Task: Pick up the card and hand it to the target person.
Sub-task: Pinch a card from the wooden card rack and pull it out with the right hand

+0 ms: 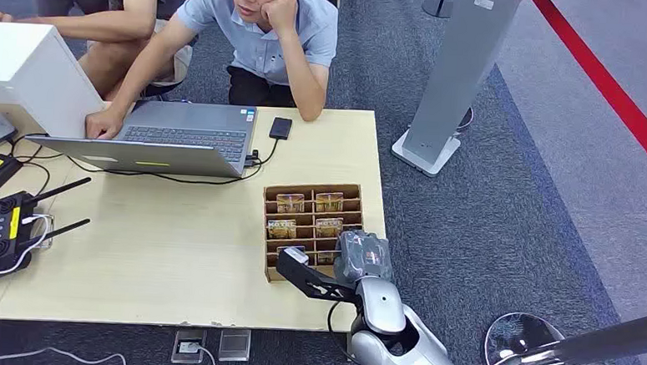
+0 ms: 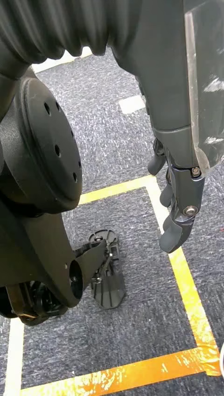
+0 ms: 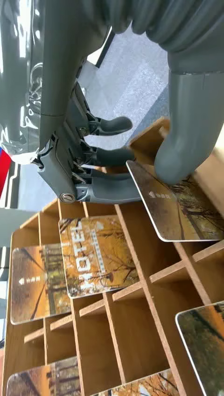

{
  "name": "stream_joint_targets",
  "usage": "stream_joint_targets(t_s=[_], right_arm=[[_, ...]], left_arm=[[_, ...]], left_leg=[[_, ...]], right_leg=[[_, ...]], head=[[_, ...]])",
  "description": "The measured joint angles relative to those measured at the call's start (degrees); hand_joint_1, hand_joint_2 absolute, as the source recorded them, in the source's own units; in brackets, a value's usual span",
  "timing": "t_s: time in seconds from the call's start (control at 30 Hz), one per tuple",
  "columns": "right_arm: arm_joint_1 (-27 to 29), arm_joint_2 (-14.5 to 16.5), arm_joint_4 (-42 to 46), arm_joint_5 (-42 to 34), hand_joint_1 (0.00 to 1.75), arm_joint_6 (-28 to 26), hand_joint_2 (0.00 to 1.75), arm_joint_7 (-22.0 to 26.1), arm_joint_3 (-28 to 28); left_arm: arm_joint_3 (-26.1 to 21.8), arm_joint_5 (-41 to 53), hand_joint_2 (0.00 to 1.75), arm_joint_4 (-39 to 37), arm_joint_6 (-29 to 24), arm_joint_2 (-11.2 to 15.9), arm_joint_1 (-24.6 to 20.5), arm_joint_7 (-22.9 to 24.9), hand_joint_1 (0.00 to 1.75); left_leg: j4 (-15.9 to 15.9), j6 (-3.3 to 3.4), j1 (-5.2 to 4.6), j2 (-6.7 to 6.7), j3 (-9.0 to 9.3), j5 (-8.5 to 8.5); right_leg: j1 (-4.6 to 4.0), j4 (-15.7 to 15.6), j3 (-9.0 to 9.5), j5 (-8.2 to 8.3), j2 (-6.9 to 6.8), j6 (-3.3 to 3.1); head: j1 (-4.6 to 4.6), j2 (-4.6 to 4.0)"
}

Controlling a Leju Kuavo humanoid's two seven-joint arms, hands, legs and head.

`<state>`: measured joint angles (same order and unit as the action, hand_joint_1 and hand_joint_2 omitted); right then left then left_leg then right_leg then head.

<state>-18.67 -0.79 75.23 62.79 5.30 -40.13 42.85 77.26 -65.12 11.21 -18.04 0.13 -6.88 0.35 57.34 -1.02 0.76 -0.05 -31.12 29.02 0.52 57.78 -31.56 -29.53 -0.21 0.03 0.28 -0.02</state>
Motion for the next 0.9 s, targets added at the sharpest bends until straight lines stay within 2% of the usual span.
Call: stream_joint_targets(t_s=[0.2, 0.3, 0.43, 0.9], right_arm=[[0.26, 0.28, 0.00, 0.07, 1.20, 0.46, 1.75, 0.00, -0.66], [0.42, 0.44, 0.02, 0.09, 1.30, 0.59, 1.75, 0.01, -0.95], [0.58, 0.49, 0.18, -0.01, 1.72, 0.57, 1.75, 0.00, -1.14], [1.19, 0.43, 1.51, -2.61, 1.75, -1.11, 1.75, 0.02, -1.52]], left_arm=[[0.00, 0.21, 1.75, 0.00, 0.03, -0.12, 0.00, 0.21, 0.00], [0.00, 0.32, 1.75, 0.00, 0.05, -0.18, 0.00, 0.31, 0.00], [0.00, 0.36, 1.75, 0.00, 0.05, -0.22, 0.00, 0.35, 0.00], [-0.01, 0.43, 1.75, 0.00, -0.26, -0.24, 0.01, -0.80, 0.00]], left_leg=[[0.00, 0.00, 0.00, 0.00, 0.01, 0.00], [0.00, 0.00, 0.00, 0.00, 0.02, 0.00], [0.00, 0.00, 0.00, 0.00, 0.03, 0.00], [0.00, 0.00, 0.00, 0.00, 0.04, 0.00]], right_leg=[[0.00, 0.00, 0.00, 0.00, 0.00, 0.00], [0.00, 0.00, 0.01, 0.00, 0.00, 0.00], [0.00, 0.00, 0.02, 0.00, 0.00, 0.00], [0.00, 0.00, 0.02, 0.00, 0.00, 0.00]], head=[[0.01, 0.00], [0.01, 0.00], [0.02, 0.00], [0.01, 0.00]])
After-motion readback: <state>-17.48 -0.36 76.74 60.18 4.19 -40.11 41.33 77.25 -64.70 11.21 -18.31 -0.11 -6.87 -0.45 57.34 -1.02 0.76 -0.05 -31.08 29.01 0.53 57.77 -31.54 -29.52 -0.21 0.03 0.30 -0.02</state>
